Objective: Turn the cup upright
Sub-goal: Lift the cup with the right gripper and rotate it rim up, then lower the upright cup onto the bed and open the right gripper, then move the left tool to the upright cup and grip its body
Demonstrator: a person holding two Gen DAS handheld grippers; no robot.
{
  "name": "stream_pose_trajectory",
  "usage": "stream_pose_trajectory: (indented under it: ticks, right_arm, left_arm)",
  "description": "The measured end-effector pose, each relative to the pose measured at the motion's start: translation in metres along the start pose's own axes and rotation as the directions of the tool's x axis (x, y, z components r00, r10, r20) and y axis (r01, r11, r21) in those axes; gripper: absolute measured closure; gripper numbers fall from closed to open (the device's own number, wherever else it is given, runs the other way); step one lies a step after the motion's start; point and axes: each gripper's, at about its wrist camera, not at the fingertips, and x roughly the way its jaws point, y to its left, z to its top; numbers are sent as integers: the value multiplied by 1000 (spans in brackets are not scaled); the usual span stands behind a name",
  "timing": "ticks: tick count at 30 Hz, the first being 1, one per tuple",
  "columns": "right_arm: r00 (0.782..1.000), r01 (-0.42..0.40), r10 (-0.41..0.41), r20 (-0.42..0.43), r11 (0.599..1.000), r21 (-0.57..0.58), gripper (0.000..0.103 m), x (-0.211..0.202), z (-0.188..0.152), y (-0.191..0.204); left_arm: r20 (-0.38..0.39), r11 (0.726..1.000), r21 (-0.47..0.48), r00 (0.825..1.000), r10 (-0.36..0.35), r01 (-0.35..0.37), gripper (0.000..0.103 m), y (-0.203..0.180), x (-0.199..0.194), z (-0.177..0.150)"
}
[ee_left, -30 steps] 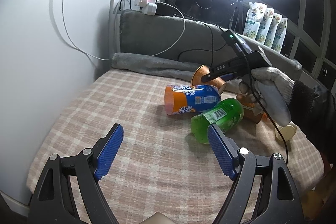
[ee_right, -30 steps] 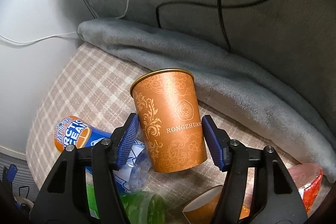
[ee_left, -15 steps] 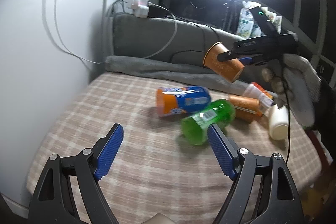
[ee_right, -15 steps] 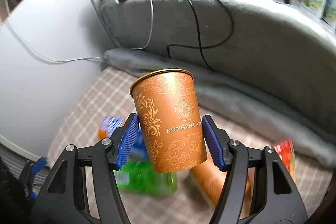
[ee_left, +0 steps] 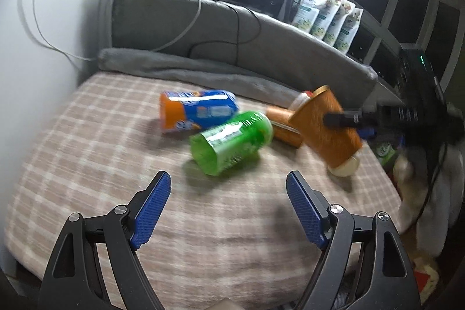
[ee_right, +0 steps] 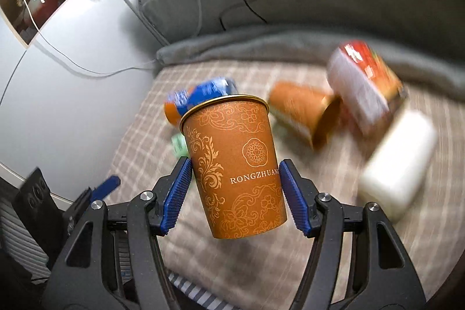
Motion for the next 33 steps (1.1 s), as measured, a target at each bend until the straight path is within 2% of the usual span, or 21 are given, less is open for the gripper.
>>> stream_pose_trajectory:
  ticks: [6,10,17,21,24,30,33]
  right_arm:
    - [1000,4,-2,-15,990,142,38,14,-52,-24]
    - [1000,13,-9,-20,983,182,37,22,-64,-32]
    - [998,56,-57,6,988,142,35,20,-68,-33]
    - [998,54,-56,12,990,129,29,19,-70,-33]
    - [994,97,-101,31,990,101,29,13,-75,-31]
    - [971,214,-217,101,976,47,28,-11,-85,-28]
    - [952,274,-274,140,961,16,23,-23,-90,-27]
  left_arm:
    - [-58,999,-5,997,-48,47,22,-12,11,-4]
    - [-93,997,-19,992,-81,79,22,-18,18,-4]
    - [-137,994,-39,984,-111,107,23,-26,29,-4]
    - [-159,991,-63,979,-130,122,23,-29,37,-3]
    - [-178,987,-84,972,-150,137,23,-32,44,-4]
    - [-206,980,-112,960,-187,167,23,-40,53,-10]
    - [-217,972,-139,952,-215,188,23,-46,59,-11]
